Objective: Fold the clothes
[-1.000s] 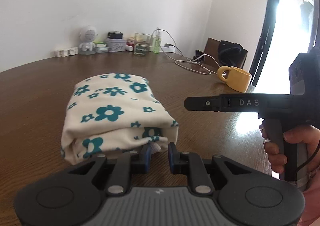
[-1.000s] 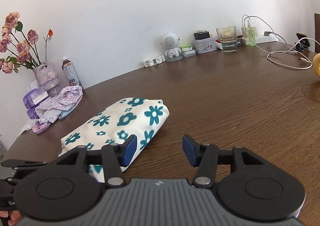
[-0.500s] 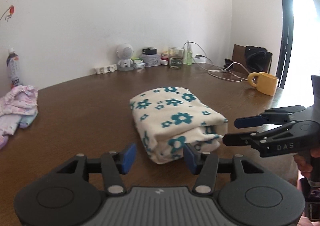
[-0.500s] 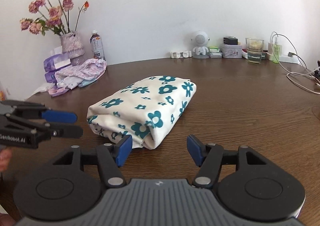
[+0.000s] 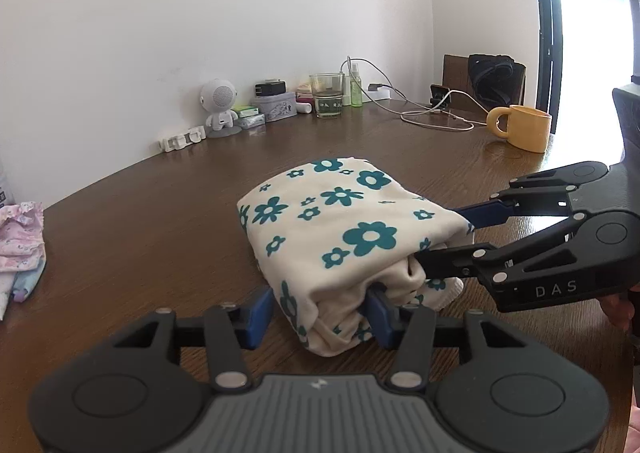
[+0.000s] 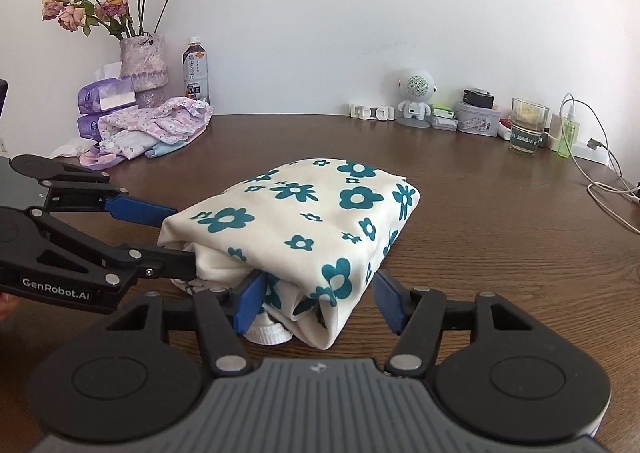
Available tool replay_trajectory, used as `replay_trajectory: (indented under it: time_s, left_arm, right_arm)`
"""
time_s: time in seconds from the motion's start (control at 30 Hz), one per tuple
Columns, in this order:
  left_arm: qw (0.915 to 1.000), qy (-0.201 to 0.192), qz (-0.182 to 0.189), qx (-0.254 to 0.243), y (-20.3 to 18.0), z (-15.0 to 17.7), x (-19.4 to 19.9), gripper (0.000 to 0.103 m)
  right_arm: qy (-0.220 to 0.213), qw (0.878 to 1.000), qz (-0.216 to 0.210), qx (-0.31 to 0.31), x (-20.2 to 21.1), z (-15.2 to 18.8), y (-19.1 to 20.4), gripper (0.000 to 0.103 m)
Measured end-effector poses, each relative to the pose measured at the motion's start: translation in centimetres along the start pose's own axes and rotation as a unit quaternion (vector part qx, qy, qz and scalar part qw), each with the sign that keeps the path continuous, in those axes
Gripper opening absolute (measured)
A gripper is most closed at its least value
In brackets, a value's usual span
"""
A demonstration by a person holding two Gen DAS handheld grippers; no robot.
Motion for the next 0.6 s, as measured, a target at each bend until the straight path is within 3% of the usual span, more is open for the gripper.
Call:
replay_trajectory:
  time_s: [0.07, 0.17, 0.2, 0.27, 0.33, 0.53, 0.6]
  left_arm:
    - [1.0000, 0.002, 0.000, 0.001, 0.0, -0.1, -0.2, 0.024]
    - [1.0000, 0.001, -0.003, 0.004, 0.0, -0.1, -0.4, 0.022]
    - [1.0000, 0.000, -0.001, 0.007, 0.1, 0.0, -0.4, 0.021]
    - [0.9999, -0.001, 0.000, 0.013, 0.2, 0.0, -0.3, 0.020]
    - [0.9998, -0.004, -0.001, 0.018, 0.2, 0.0, -0.3, 0.018]
    - [0.9993, -0.016, -0.012, 0.032, 0.4, 0.2, 0.2, 0.012]
    - [0.9988, -0.019, -0.014, 0.042, 0.5, 0.3, 0.3, 0.012]
  right_arm:
    - [0.003, 1.000, 0.000, 0.001, -0.1, 0.1, 0.1, 0.044]
    - [0.000, 1.000, 0.006, 0.004, 0.2, 0.1, 0.1, 0.044]
    - [-0.008, 1.000, 0.002, 0.008, 0.8, 0.0, 0.3, 0.047]
    - [-0.024, 1.000, -0.006, 0.017, 1.9, -0.2, 0.7, 0.067]
    - [-0.031, 0.999, -0.008, 0.041, 2.5, -0.3, 1.5, 0.070]
    - [-0.006, 0.998, 0.031, 0.047, -0.5, -0.5, 1.8, 0.070]
    - [-0.002, 0.999, 0.031, 0.028, -1.0, -0.5, 1.5, 0.058]
Point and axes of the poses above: each gripper's, at about its wrist camera, not at the fingertips, and x roughly against the way its jaws point, y to its left, z to its underside, the point moved 5 cm from there along -x, roughly the way its jaws point, and after that the axes turned 4 degrees about z, right-handed, at the moved point
